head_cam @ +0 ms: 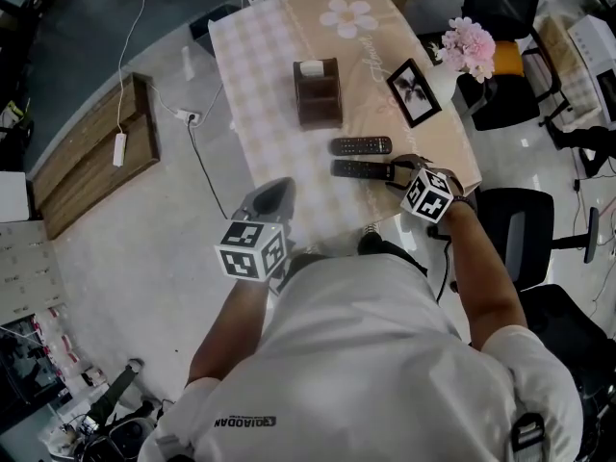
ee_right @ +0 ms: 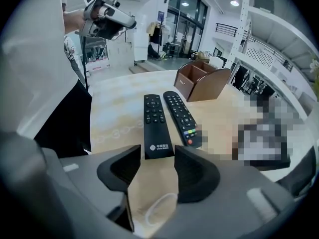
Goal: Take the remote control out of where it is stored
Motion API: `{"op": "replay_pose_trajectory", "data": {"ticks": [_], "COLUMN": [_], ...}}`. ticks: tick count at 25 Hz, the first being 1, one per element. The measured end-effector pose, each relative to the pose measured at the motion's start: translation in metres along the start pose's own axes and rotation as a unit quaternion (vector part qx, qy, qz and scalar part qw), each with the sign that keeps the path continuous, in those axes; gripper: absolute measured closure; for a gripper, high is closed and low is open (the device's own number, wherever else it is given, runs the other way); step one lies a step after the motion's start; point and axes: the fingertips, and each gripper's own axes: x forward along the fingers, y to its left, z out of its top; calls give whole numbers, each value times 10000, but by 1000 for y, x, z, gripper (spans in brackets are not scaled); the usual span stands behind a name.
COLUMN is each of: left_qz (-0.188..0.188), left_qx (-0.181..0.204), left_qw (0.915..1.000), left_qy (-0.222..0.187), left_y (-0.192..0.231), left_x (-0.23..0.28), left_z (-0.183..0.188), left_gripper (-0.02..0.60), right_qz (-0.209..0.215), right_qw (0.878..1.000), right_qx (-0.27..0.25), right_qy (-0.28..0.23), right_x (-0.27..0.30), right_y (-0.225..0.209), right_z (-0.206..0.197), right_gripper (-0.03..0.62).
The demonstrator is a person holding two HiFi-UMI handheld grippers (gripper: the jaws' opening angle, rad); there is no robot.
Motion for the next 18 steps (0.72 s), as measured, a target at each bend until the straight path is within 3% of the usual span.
{"op": "replay_pose_trajectory", "data": {"ticks": [5, 10, 18], "left_qz": [7, -3, 6], "left_qx": [-24, -12, 81], "left_qw": [10000, 9999, 9995], "left_qy": [-39, -149, -308], "left_y": [1, 4, 11], "left_x": [-2, -7, -15], "left_z": [-1, 5, 16], "left_gripper": [578, 578, 578], "right_qz": [-127, -393, -571], "right_qw": [9998, 9950, 9643], "right_qx": [72, 602, 1465], "right_qy": [-108, -691, -2133], "right_x": [-8, -32, -81], "right_y": [-6, -19, -15], "right_z": [9, 44, 134], "right_gripper": [375, 384, 455]}}
